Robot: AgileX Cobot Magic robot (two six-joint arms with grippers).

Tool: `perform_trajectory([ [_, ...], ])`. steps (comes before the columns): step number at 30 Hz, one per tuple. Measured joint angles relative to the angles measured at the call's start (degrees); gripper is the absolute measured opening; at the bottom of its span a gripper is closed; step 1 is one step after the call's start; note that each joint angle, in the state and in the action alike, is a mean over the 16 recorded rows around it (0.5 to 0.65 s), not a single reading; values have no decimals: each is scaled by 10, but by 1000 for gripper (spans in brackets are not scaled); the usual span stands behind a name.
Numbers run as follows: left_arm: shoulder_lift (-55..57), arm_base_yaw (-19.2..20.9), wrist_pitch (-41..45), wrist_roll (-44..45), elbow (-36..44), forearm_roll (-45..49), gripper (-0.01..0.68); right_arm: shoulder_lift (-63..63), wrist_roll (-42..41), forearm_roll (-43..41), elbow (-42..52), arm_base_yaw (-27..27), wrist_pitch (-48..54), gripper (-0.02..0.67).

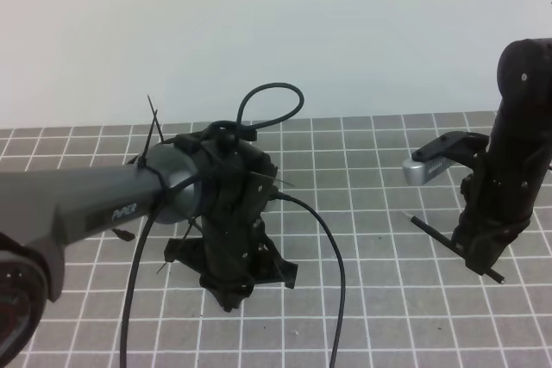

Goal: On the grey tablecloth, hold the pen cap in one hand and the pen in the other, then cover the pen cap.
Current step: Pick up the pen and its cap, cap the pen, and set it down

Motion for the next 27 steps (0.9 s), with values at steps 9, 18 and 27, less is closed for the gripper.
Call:
perform_trajectory([
  [9,-81,0,45,139,-13,11,0,-10,-5,18,0,0,20,-4],
  [18,-196,0,99,375,-19,-10,0,-45,-14,46,0,0,30,-4],
  [27,-293,0,125,551,-16,-73,1,-85,-7,73,6,0,30,-4],
])
